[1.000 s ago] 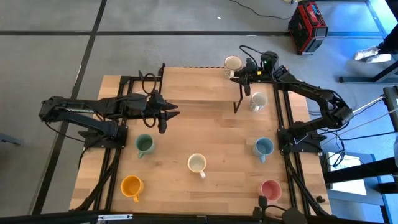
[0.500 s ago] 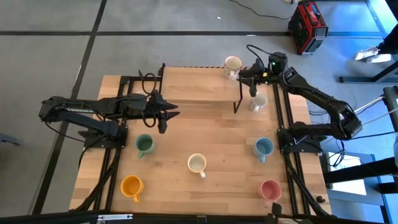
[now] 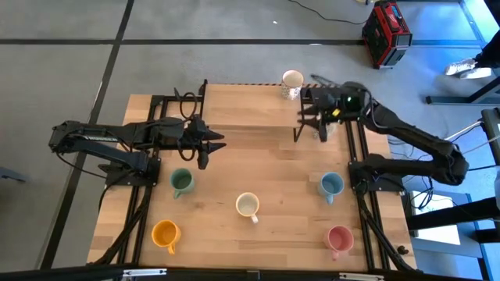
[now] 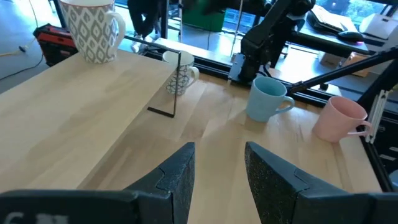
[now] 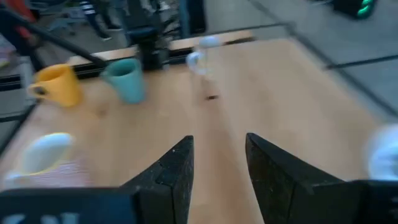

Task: Place coffee mugs
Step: Put the orange patterned mug on the shelf

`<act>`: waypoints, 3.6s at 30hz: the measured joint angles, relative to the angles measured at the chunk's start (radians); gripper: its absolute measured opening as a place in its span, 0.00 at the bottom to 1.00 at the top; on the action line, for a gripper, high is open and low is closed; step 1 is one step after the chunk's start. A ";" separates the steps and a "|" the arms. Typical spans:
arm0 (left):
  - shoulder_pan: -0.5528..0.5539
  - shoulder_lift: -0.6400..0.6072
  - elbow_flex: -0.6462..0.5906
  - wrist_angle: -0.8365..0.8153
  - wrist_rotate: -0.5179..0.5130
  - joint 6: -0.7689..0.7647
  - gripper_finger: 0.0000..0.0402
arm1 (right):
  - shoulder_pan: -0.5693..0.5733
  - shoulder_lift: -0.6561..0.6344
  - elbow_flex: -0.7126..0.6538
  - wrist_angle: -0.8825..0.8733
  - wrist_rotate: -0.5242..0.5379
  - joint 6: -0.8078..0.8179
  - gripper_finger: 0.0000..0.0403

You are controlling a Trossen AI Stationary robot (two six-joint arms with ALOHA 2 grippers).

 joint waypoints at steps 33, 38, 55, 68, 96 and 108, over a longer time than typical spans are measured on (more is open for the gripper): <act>-0.310 0.188 0.000 0.066 -0.001 -0.250 0.34 | 1.035 0.465 -0.123 0.453 0.603 0.465 0.34; -0.374 0.222 0.000 0.094 -0.042 -0.320 0.34 | 1.073 0.597 -0.123 0.627 0.604 0.467 0.38; -0.465 0.226 0.000 0.106 -0.136 -0.345 0.34 | 1.095 0.952 -0.070 0.986 0.685 0.418 0.57; -0.467 0.226 0.000 0.105 -0.153 -0.345 0.34 | 1.095 1.043 0.021 1.052 0.723 0.364 0.57; -0.471 0.437 0.000 0.099 -0.048 -0.375 0.34 | 1.094 1.091 0.021 1.164 0.809 0.334 0.42; -0.447 0.307 0.019 -0.082 0.037 -0.420 0.34 | 1.094 1.091 0.020 1.164 0.807 0.332 0.42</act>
